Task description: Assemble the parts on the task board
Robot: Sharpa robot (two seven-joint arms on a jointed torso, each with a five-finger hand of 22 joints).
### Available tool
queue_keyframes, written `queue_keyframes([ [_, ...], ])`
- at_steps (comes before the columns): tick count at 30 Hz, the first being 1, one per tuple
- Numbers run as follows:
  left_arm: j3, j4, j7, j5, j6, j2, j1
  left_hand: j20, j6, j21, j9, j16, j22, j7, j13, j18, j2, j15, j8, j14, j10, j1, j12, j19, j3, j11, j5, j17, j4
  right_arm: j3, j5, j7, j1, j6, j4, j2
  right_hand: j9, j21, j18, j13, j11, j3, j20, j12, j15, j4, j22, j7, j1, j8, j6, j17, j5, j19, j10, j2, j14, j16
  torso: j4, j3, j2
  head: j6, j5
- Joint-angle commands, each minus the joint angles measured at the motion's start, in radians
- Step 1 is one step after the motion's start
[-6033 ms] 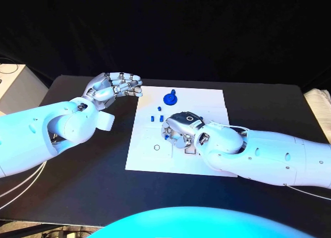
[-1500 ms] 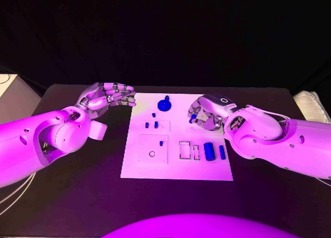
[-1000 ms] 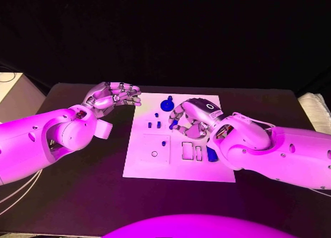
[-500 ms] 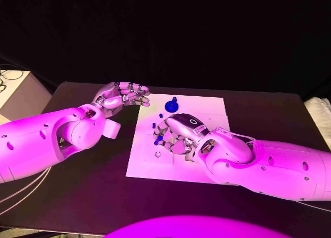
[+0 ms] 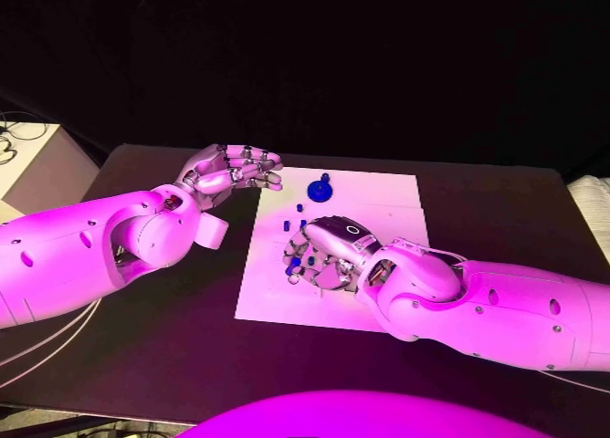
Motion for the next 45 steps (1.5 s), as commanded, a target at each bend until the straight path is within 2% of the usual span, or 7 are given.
queue_keyframes([
  [1, 0.001, 0.001, 0.009, 0.006, 0.012, 0.003, 0.001, 0.002, -0.004, -0.003, -0.001, 0.004, -0.001, -0.003, 0.002, 0.01, 0.005, -0.004, 0.006, -0.006, -0.005, -0.004, 0.003, 0.003, 0.007, -0.001, 0.005, 0.001, 0.0, 0.0, -0.021, -0.008, -0.001, 0.041, -0.005, 0.003, 0.001, -0.002, -0.003, 0.049, -0.085, 0.029, -0.009, 0.001, -0.007, -0.025, 0.035, 0.003, -0.004, 0.003, -0.002, 0.0, 0.005, 0.02, 0.093, 0.01, 0.025, -0.002, -0.0003, -0.0005, -0.001, -0.003, 0.0],
  [7, 0.001, 0.0, 0.007, 0.005, 0.01, 0.004, 0.001, 0.002, -0.004, -0.004, -0.001, 0.004, -0.001, -0.003, 0.002, 0.01, 0.005, -0.004, 0.006, -0.006, -0.005, -0.004, 0.004, 0.003, 0.007, -0.001, 0.005, 0.001, 0.0, -0.002, -0.029, -0.014, -0.004, 0.048, -0.012, 0.006, 0.001, -0.002, -0.003, 0.049, -0.085, 0.03, -0.009, 0.001, -0.006, -0.025, 0.035, 0.003, -0.005, 0.003, -0.002, 0.0, 0.006, 0.02, 0.093, 0.01, 0.025, -0.002, 0.001, 0.0007, 0.0, -0.003, -0.003],
  [12, 0.001, 0.0, 0.006, 0.005, 0.008, 0.004, 0.001, 0.002, -0.004, -0.004, -0.001, 0.004, -0.001, -0.003, 0.002, 0.01, 0.005, -0.004, 0.006, -0.006, -0.005, -0.004, 0.004, 0.003, 0.007, -0.001, 0.005, 0.001, 0.0, -0.004, -0.035, -0.019, -0.009, 0.05, -0.02, 0.012, 0.001, 0.0, -0.003, 0.05, -0.085, 0.031, -0.008, 0.0, -0.006, -0.026, 0.036, 0.003, -0.006, 0.003, -0.002, 0.001, 0.006, 0.021, 0.093, 0.01, 0.026, -0.001, 0.0029, 0.0003, 0.0, -0.005, -0.003],
  [23, 0.001, -0.001, 0.006, 0.005, 0.009, 0.004, 0.002, 0.002, -0.005, -0.004, -0.001, 0.004, -0.002, -0.002, 0.002, 0.01, 0.005, -0.003, 0.007, -0.007, -0.006, -0.004, 0.004, 0.004, 0.007, -0.001, 0.005, 0.002, 0.0, -0.005, -0.054, -0.05, -0.019, 0.048, -0.036, 0.025, 0.002, -0.001, -0.003, 0.051, -0.085, 0.032, -0.008, -0.001, -0.006, -0.028, 0.036, 0.003, -0.008, 0.004, -0.002, 0.0, 0.008, 0.02, 0.094, 0.01, 0.026, -0.002, 0.0018, 0.0008, 0.0, -0.007, -0.004],
  [31, 0.001, -0.001, 0.005, 0.005, 0.008, 0.005, 0.002, 0.002, -0.005, -0.004, -0.001, 0.004, -0.002, -0.002, 0.002, 0.01, 0.005, -0.003, 0.007, -0.007, -0.006, -0.004, 0.004, 0.004, 0.007, -0.001, 0.005, 0.002, 0.0, -0.006, -0.058, -0.057, -0.023, 0.075, -0.039, 0.028, 0.002, -0.001, -0.003, 0.051, -0.085, 0.032, -0.008, -0.001, -0.006, -0.028, 0.036, 0.003, -0.008, 0.004, -0.002, 0.0, 0.008, 0.02, 0.094, 0.01, 0.026, -0.002, 0.0022, 0.0009, 0.001, -0.015, -0.005],
  [41, 0.001, -0.002, 0.005, 0.005, 0.01, 0.005, 0.002, 0.003, -0.005, -0.005, -0.001, 0.004, -0.002, -0.002, 0.001, 0.009, 0.005, -0.003, 0.007, -0.008, -0.006, -0.004, 0.005, 0.004, 0.007, -0.001, 0.005, 0.003, 0.0, -0.006, -0.072, -0.069, -0.024, 0.12, -0.044, 0.028, 0.003, -0.001, -0.003, 0.052, -0.085, 0.035, -0.008, -0.003, -0.006, -0.031, 0.037, 0.003, -0.011, 0.004, -0.003, 0.0, 0.009, 0.02, 0.094, 0.01, 0.026, -0.002, 0.0007, 0.0013, 0.0, -0.017, -0.005],
  [45, 0.001, -0.001, 0.005, 0.005, 0.012, 0.006, 0.002, 0.003, -0.005, -0.006, -0.001, 0.005, -0.002, -0.002, 0.001, 0.009, 0.005, -0.003, 0.007, -0.008, -0.007, -0.004, 0.005, 0.004, 0.007, -0.001, 0.005, 0.003, 0.001, -0.006, -0.076, -0.069, -0.024, 0.126, -0.05, 0.033, 0.004, -0.008, -0.002, 0.052, -0.085, 0.035, -0.008, -0.004, -0.006, -0.032, 0.033, 0.003, -0.014, 0.004, -0.003, -0.006, 0.009, 0.019, 0.094, 0.009, 0.025, -0.005, 0.0027, -0.0001, 0.001, -0.018, -0.006],
])
